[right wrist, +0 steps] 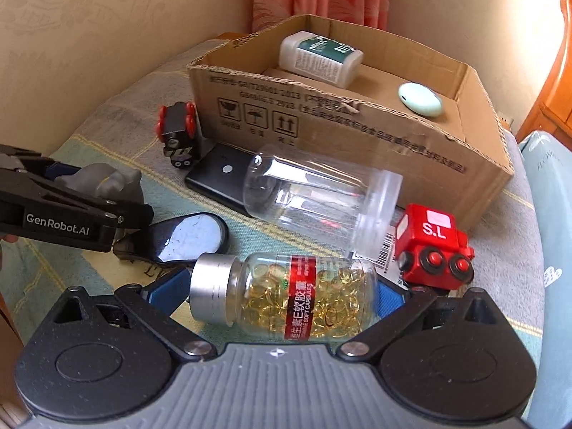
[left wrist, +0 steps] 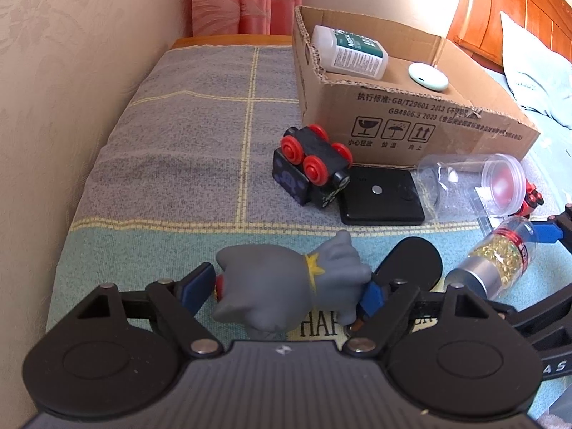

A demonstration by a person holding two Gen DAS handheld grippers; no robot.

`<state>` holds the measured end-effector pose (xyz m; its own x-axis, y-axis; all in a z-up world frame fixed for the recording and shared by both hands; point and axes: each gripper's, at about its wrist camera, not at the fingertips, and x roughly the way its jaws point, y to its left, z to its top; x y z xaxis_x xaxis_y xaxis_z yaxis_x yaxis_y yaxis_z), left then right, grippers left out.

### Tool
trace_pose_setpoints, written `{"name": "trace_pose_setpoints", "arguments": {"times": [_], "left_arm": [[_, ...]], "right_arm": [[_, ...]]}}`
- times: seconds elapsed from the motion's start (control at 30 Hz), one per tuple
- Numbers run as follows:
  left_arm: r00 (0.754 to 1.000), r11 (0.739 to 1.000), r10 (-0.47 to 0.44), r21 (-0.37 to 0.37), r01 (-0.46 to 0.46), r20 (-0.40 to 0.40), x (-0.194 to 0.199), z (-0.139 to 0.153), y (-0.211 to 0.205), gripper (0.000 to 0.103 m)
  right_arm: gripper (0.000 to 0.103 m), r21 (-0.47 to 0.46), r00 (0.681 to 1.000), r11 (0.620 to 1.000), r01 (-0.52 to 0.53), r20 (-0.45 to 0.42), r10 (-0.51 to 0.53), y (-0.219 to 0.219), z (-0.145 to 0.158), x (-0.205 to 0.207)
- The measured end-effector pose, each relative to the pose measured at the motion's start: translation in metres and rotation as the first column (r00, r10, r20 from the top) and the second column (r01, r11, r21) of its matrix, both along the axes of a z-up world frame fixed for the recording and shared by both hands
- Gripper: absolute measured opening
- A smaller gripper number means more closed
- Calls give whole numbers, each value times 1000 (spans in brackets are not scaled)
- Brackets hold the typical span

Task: Organize rigid objects
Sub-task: 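Grasp grey cat figurine with left tool while right tool grasps gold-capsule jar, then place cat figurine in box with left tool while right tool places capsule jar there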

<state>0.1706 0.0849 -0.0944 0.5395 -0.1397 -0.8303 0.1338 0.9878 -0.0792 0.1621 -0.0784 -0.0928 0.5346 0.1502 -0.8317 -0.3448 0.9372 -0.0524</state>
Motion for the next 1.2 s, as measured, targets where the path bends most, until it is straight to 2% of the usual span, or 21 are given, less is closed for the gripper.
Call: {"name": "trace_pose_setpoints", "arguments": {"times": [0.07,0.13,0.27,0.63,0.9,1.2], "left_arm": [[1000,1000,-3,-1,3,-2,0,0,0,80],[1000,1000,-6,-2,6,0,1,0,0,78],[1000,1000,-17,12,17,0,1,2,-1,74],[998,997,-54,54,53,21,-2,17,-5,74],[995,994,-98,57,96,31,-7,43,-10,74],[977,986,-165,46,160,136,-3,88,-29,74]], "right_arm": [[102,-9,1000,1000,-1,5,1,2,-1,-1],[97,-27,1000,1000,0,-1,0,1,-2,-2],[97,-29,1000,1000,4,-12,-4,-3,-2,-4],[97,-25,998,998,-56,-14,56,-18,8,-13],[97,-22,995,995,-95,6,95,-30,31,-17],[97,-21,992,993,-114,58,115,-46,58,-17]]}}
